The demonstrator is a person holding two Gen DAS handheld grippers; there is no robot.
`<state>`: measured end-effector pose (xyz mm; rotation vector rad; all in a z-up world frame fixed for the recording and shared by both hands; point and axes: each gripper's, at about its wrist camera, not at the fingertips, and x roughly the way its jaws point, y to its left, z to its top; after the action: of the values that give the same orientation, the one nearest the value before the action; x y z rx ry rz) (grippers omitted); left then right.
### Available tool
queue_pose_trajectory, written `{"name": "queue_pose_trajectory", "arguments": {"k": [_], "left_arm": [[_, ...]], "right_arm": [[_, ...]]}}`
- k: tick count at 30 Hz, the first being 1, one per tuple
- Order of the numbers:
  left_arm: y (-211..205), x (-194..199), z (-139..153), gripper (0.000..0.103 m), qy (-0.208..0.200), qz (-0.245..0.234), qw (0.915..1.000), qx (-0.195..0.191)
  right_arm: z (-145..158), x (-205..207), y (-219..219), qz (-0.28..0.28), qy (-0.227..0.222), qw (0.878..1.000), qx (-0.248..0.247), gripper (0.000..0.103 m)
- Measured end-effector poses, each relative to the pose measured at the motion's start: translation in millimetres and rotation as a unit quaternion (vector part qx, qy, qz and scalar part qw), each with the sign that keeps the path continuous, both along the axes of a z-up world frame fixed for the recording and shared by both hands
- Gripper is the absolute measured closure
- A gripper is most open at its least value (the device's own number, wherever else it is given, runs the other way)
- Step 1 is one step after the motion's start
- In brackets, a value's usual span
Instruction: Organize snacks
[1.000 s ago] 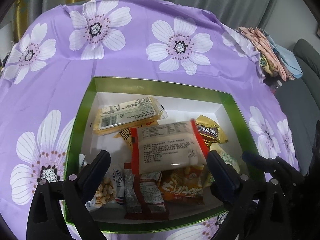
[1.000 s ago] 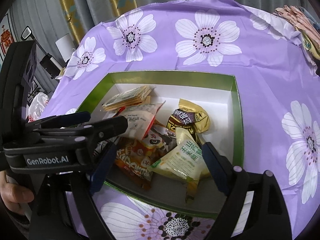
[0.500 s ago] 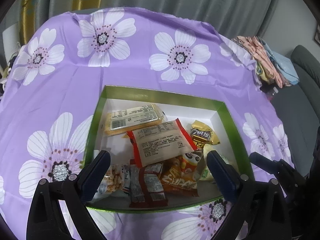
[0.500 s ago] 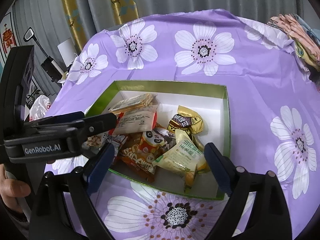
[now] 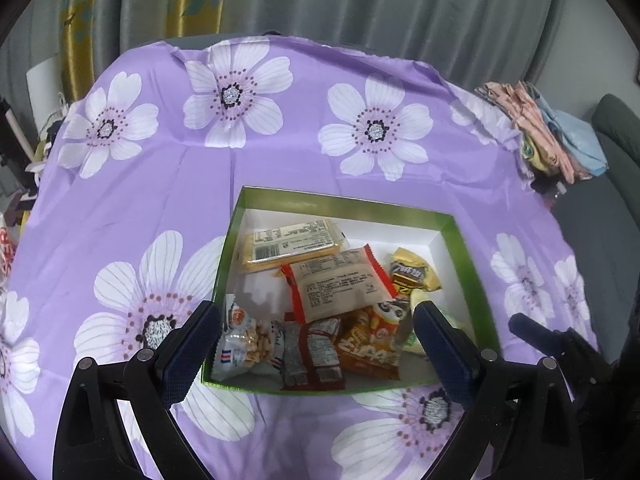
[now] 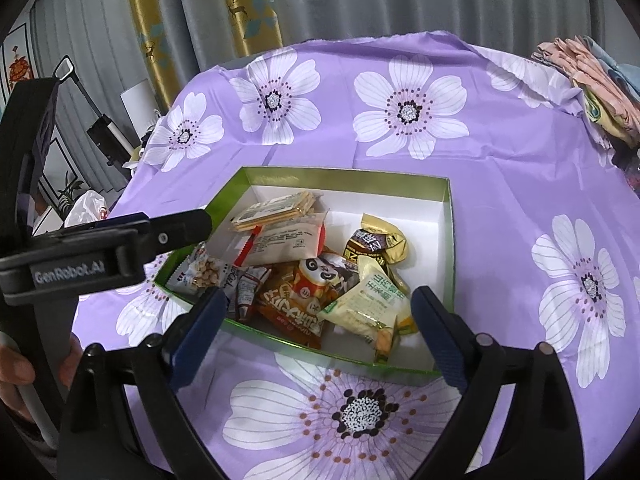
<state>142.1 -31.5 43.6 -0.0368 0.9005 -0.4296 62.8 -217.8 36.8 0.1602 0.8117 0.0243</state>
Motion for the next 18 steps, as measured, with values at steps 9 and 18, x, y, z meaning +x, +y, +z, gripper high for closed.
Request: {"name": "queue_pose_trajectory", "arguments": {"k": [9, 18], "left_arm": [[-22, -13, 23, 0.006, -0.029, 0.002, 0.9995, 0.012], [-55, -12, 36, 0.006, -0.055, 0.022, 0.998, 0.021]], "right_arm": [[16, -9, 7, 0.007, -0.013, 1.0, -0.004, 0.008], [29, -15, 11, 0.008, -0.026, 1.0, -0.008, 0.007]]}}
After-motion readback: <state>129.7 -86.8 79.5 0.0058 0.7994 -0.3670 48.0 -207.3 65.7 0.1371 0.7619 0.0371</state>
